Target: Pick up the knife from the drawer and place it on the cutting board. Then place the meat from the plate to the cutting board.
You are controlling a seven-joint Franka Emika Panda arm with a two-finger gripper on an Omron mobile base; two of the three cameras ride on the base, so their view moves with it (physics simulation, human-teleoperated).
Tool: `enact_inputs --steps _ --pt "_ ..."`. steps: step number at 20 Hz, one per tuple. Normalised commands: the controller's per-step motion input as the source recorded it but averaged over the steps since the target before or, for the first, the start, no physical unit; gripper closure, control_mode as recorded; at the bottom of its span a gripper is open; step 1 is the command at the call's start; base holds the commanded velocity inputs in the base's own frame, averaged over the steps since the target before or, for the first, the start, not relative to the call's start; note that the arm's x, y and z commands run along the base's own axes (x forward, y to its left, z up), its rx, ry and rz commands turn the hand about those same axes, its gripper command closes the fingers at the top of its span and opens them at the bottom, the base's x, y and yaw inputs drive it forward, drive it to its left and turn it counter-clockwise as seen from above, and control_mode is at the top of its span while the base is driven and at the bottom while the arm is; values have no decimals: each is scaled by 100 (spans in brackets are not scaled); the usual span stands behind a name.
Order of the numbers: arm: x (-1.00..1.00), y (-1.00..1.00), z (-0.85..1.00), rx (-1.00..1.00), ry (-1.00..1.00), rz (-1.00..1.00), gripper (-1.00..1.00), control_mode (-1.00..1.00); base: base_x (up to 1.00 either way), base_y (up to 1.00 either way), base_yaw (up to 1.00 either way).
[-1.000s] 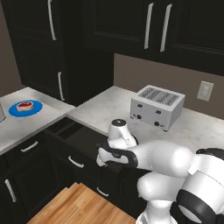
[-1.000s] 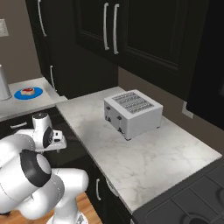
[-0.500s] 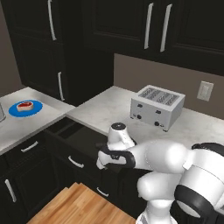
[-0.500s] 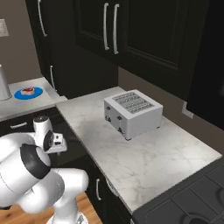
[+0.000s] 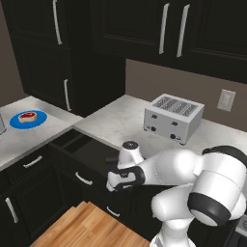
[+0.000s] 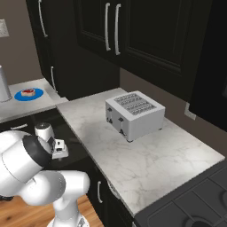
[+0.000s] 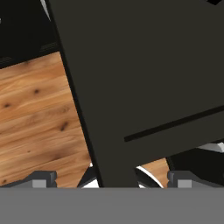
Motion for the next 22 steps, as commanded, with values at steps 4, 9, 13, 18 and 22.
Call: enact_inputs --steps 4,9,13,18,22 --pt "2 6 -21 0 -2 2 -100 -100 0 0 0" --pt "3 9 -20 0 -1 3 -100 -100 0 0 0" --pt "0 17 -17 0 0 4 -100 -100 0 0 0" --pt "0 38 -7 0 0 3 -100 -100 0 0 0" --pt "-1 64 -1 0 -1 1 -100 -100 0 0 0"
